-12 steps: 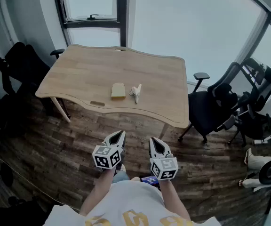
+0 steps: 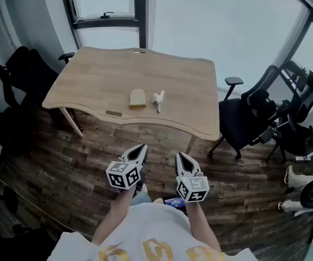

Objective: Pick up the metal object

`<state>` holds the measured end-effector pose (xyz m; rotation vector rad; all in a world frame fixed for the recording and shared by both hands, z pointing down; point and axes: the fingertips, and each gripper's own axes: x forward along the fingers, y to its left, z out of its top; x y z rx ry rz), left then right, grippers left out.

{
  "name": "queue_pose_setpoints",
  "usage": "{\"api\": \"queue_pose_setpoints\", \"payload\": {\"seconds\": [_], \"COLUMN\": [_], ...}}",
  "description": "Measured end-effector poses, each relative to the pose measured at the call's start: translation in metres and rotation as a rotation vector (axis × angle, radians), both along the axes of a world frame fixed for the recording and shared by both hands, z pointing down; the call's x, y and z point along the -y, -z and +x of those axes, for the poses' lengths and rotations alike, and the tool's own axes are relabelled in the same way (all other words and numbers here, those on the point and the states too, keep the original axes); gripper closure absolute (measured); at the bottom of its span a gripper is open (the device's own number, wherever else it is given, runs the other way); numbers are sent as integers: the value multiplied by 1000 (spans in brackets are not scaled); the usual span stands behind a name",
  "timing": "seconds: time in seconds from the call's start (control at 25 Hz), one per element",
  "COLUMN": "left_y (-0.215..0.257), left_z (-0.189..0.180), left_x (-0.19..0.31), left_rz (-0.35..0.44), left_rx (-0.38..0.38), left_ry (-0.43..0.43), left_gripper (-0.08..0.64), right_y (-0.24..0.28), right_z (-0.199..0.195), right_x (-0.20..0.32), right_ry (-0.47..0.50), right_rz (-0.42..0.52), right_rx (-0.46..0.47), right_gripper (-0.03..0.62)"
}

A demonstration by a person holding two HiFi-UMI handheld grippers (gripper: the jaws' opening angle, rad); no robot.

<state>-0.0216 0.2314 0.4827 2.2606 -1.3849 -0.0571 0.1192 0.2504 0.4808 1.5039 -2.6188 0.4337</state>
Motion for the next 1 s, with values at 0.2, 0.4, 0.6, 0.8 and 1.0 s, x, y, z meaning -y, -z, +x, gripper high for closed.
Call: {"api": "queue_pose_setpoints", "payload": {"seconds": [0.2,0.4,0.6,0.8,1.0], "left_y": [-5,-1,-10,-18,-23], "left_z": [-11,-17,-19,-24,-40], "left_x": [-2,8,24,63,132], "left_rz": [-18,-12,-18,-25,-28], "left_rx": [5,39,86,68,50], "left_ry": [19,22,23,30,34], "left_gripper": [540,540,540,540,540], "right_y": [-11,-15,-15,-29,-34], "right_z": [-13,-14,-8,-11,-25], "right_x": [-2,7,33,68,134], "right_ry": [23,9,-24,-22,-23], "right_rz": [-6,-22,-27,-47,-53], "right_rx": [-83,-95,-82,-105,-120], "right_gripper": [581,581,581,581,581]}}
